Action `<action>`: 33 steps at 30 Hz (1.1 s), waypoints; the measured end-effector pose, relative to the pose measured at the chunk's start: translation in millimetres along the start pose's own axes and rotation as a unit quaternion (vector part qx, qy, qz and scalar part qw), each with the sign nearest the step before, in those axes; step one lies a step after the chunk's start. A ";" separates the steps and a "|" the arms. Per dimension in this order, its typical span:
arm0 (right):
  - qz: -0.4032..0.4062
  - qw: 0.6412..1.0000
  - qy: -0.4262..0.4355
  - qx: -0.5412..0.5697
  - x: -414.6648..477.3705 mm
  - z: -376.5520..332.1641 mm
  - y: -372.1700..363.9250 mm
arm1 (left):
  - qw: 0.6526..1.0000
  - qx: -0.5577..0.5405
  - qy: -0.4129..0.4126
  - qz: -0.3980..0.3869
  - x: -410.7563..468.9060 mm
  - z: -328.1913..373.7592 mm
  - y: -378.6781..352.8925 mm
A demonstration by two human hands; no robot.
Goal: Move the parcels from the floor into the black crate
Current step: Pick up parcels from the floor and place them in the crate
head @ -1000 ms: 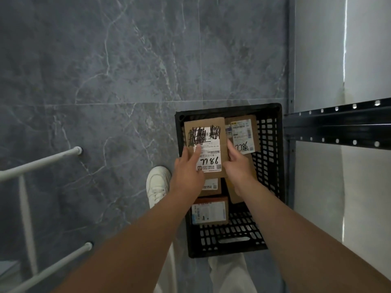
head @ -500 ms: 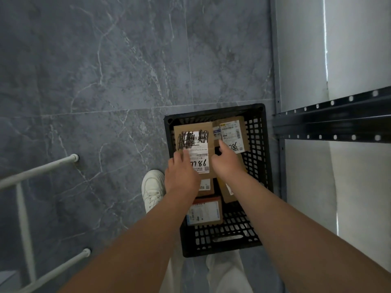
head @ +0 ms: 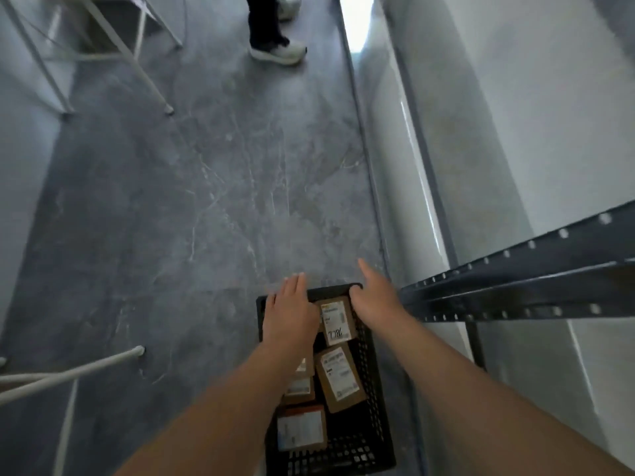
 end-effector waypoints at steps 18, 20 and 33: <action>0.379 0.828 0.411 -0.044 -300.5 -301.7 339.6 | 0.804 0.052 -0.246 0.539 -250.4 248.8 412.7; 0.409 0.808 0.421 -0.057 -320.8 -311.9 355.2 | 0.806 0.043 -0.234 0.542 -259.2 255.8 439.0; 0.533 0.789 0.299 -0.066 -407.9 -337.9 401.8 | 0.728 0.085 -0.366 0.573 -269.6 264.5 542.7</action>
Point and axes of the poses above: each hand's wrist, its own x-axis towards the middle knuckle, its own y-axis out of the back of the hand, z = x × y, the point moved 2 cm from there along x, towards the middle knuckle, and after that the axes turned 3 degrees about z, right-handed, at the moved point
